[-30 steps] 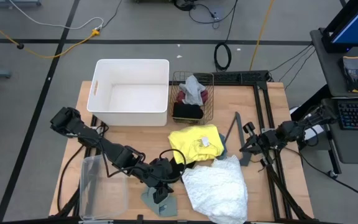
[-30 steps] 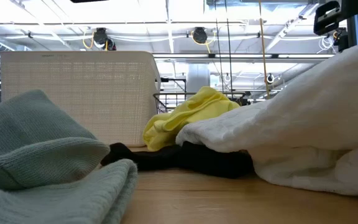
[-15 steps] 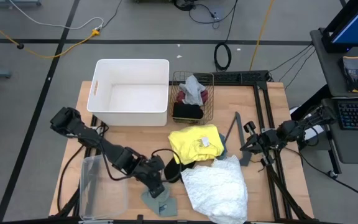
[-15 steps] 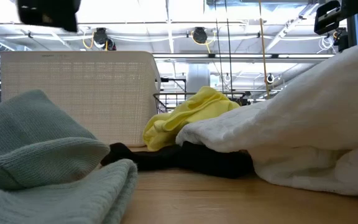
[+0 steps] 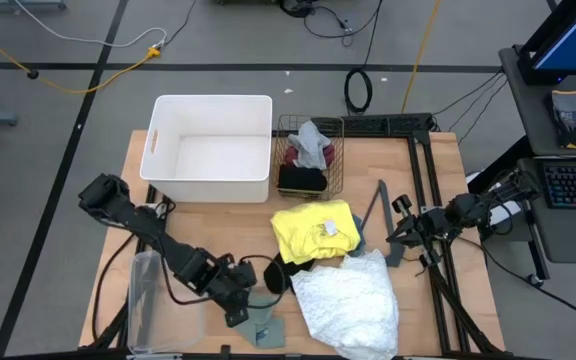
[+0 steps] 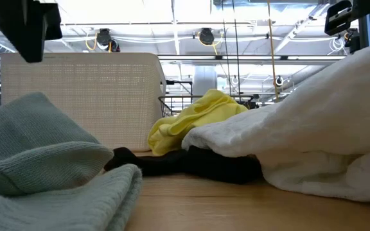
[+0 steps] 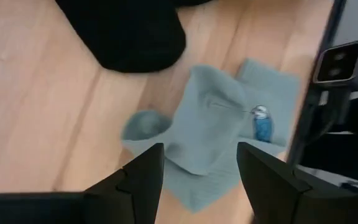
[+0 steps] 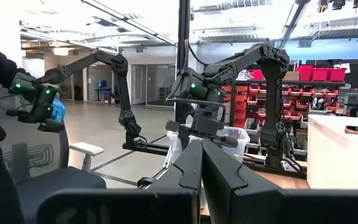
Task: Pick & Place Cloths
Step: Put the gray sock into the transparent bin
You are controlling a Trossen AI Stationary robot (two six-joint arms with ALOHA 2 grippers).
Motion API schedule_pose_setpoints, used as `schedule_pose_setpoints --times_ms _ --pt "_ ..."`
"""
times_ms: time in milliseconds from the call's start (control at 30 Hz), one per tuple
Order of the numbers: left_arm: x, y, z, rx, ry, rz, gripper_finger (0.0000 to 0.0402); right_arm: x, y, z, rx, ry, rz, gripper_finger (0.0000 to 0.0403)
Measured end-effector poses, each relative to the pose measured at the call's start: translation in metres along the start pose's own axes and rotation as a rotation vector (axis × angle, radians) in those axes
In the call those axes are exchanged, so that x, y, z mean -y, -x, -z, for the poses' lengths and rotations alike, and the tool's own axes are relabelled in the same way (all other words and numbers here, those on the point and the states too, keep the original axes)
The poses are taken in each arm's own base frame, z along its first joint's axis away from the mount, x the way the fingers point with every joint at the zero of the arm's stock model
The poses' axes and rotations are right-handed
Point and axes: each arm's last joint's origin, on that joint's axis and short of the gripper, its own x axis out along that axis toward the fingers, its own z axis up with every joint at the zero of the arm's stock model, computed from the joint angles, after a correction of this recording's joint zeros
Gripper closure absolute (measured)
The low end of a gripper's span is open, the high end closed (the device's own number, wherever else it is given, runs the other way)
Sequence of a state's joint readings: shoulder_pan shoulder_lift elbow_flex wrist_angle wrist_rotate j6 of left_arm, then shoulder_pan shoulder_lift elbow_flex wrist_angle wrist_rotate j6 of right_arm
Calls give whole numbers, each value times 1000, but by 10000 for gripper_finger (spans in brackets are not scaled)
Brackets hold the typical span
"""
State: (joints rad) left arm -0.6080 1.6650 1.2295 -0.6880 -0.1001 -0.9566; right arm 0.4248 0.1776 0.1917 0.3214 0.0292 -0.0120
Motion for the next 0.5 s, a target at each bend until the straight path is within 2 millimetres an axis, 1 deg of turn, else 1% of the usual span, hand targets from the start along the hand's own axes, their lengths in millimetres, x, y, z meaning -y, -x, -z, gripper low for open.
schedule_pose_setpoints --times_ms 200,500 --pt "0 -14 4 4 -41 -52 195 0 0 0 1 0 0 403" --pt "-2 -51 10 -62 -111 -127 195 0 0 0 4 0 1 403"
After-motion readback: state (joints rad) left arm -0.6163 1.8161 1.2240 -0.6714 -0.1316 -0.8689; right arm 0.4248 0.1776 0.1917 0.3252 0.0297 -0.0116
